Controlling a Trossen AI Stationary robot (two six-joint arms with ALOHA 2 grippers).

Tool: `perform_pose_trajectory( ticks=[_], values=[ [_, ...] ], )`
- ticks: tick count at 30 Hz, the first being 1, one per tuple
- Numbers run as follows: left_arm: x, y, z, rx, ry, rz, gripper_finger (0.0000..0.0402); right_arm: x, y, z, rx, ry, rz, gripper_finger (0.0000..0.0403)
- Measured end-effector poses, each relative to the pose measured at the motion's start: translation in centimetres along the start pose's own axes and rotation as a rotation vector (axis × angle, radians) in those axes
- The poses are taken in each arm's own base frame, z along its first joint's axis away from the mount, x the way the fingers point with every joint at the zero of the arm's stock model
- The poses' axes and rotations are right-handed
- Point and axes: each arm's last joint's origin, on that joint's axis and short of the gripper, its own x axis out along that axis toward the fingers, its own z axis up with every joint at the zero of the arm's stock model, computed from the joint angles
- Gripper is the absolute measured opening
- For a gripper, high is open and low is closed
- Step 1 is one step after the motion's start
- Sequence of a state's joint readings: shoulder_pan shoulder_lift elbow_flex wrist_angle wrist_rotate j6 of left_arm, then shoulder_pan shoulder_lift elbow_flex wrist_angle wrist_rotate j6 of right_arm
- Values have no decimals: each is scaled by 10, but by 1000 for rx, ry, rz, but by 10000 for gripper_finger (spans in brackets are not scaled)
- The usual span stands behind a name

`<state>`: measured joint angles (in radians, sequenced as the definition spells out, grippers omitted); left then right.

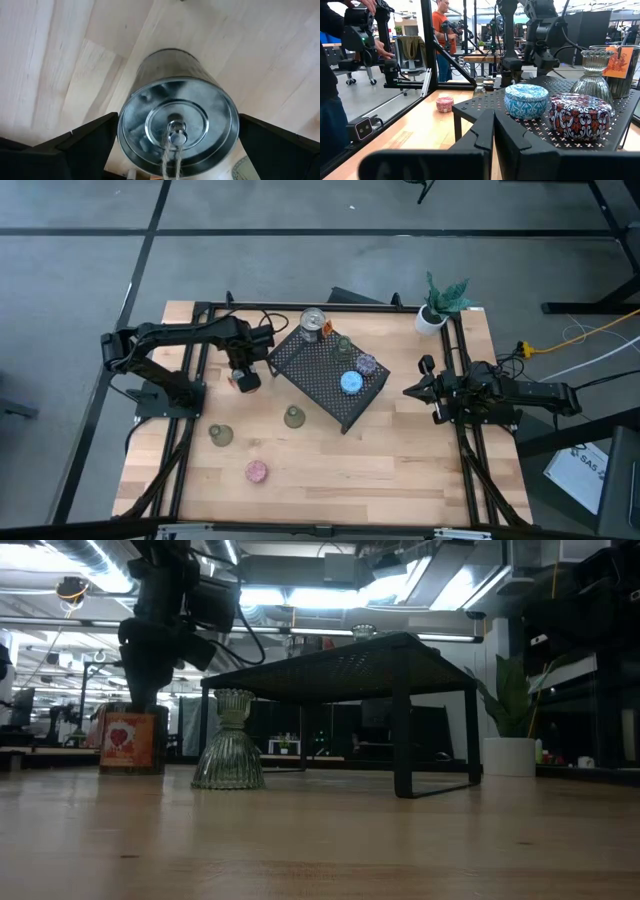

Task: Pick & Place candle stick holders
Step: Put the brown scented candle on the shelf

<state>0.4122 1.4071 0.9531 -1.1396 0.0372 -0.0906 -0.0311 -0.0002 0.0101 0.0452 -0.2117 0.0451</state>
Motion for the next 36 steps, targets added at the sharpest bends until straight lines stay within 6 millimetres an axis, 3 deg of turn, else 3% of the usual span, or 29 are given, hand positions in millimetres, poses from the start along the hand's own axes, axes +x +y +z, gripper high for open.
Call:
perform_pose_trajectory(
  ticks=[18, 27, 36],
  values=[
    [0, 0, 0, -9, -4, 11, 399, 0, 0, 0, 0, 0, 0, 16],
    [0, 0, 0, -3, -5, 10, 360, 0, 0, 0, 0, 0, 0, 16],
    [0, 0, 0, -3, -3, -1, 354, 0, 0, 0, 0, 0, 0, 16]
  ],
)
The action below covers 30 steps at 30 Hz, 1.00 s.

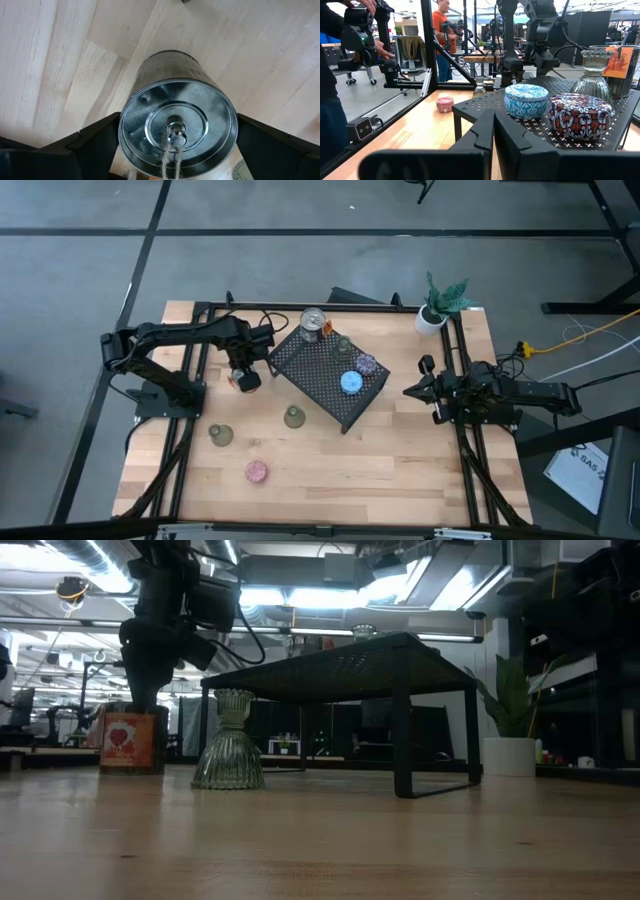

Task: Pick & Place candle stick holders
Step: Put the brown scented candle on the shelf

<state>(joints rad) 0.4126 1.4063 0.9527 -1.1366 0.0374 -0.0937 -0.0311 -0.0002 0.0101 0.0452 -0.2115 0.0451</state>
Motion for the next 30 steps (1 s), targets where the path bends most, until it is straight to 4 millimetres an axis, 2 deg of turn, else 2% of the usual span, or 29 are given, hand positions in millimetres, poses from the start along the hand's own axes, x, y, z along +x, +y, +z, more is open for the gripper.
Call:
perform_pose_trajectory(
  ticks=[13, 30],
  values=[
    [-6, 0, -4, 0, 58, -1, 353, 0, 0, 0, 0, 0, 0, 16],
    [-50, -1, -2, 15, 72, 7, 353, 0, 0, 0, 0, 0, 0, 16]
  ],
)
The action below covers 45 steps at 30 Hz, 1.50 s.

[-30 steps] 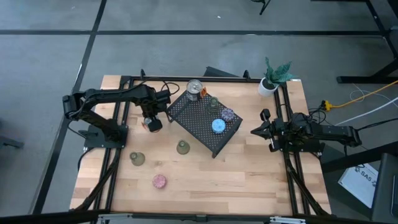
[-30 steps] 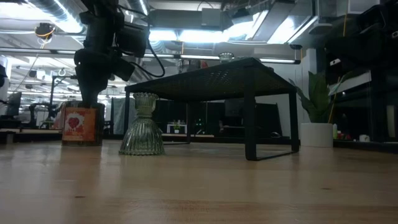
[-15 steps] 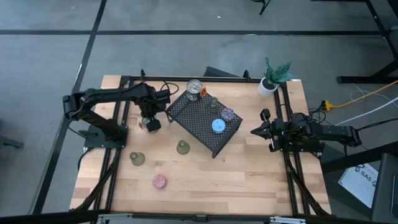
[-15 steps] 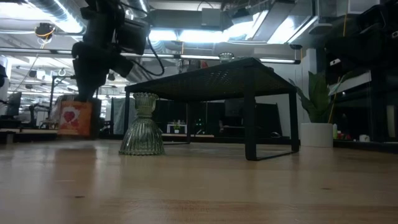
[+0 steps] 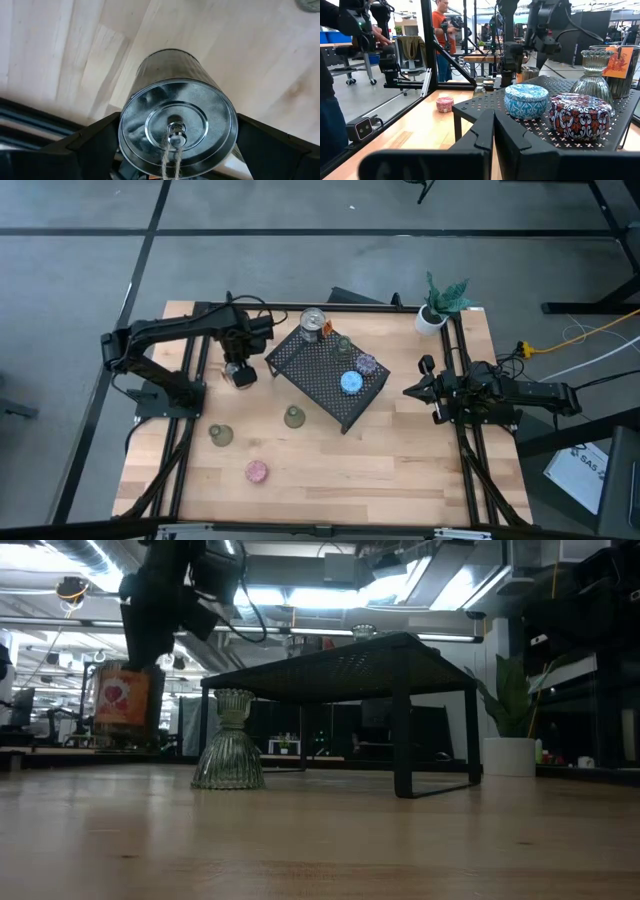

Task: Pick & Place candle stick holders
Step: Put the brown scented candle on the shelf

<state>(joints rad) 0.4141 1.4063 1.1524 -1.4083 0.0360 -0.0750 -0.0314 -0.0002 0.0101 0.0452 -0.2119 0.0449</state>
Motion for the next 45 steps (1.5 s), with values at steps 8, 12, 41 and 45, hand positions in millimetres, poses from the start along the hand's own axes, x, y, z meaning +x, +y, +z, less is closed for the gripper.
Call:
perform_pose_trajectory(
  ticks=[8, 12, 41, 45],
  values=[
    [-26, 0, -6, -5, 20, 14, 352, 0, 0, 0, 0, 0, 0, 16],
    [-38, 0, -7, -10, 11, 14, 352, 0, 0, 0, 0, 0, 0, 16],
    [-90, -4, 7, -27, -188, -26, 352, 0, 0, 0, 0, 0, 0, 16],
    [-96, -5, 16, -10, -207, -25, 352, 0, 0, 0, 0, 0, 0, 16]
  ],
)
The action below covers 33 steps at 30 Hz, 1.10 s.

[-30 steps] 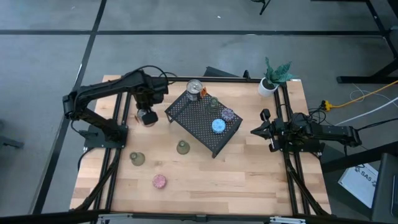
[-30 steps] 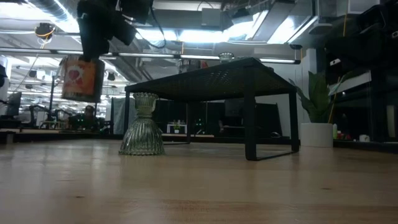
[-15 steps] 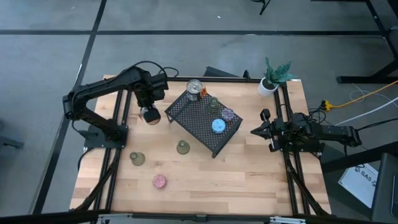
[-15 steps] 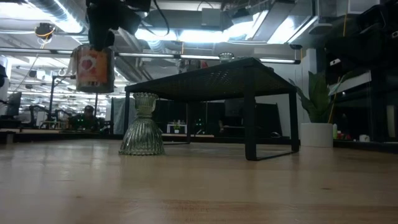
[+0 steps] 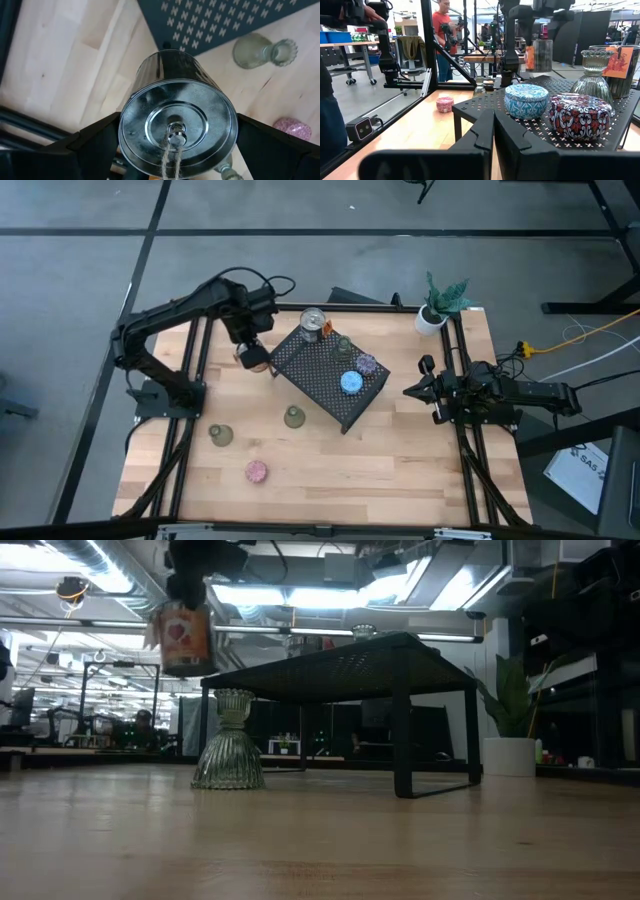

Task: Pick & Place candle stick holders
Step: Put the brown scented candle on the shelf

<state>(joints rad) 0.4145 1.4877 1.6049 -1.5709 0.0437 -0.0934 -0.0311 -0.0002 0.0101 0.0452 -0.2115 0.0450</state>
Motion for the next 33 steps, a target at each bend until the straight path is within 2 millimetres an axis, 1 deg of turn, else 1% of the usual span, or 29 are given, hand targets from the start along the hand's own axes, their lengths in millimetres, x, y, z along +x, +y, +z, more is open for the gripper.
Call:
perform_pose_trajectory(
  ticks=[7, 11, 24, 29, 33],
  values=[
    [-7, -2, 19, 48, -32, -2, 352, 0, 0, 0, 0, 0, 0, 16],
    [-7, -1, 29, 59, -44, -2, 352, 0, 0, 0, 0, 0, 0, 16],
    [2, 0, 60, 65, -82, -8, 352, 0, 0, 0, 0, 0, 0, 16],
    [6, -1, 68, 67, -96, -34, 352, 0, 0, 0, 0, 0, 0, 16],
    [7, -1, 70, 68, -105, -41, 352, 0, 0, 0, 0, 0, 0, 16]
  ],
)
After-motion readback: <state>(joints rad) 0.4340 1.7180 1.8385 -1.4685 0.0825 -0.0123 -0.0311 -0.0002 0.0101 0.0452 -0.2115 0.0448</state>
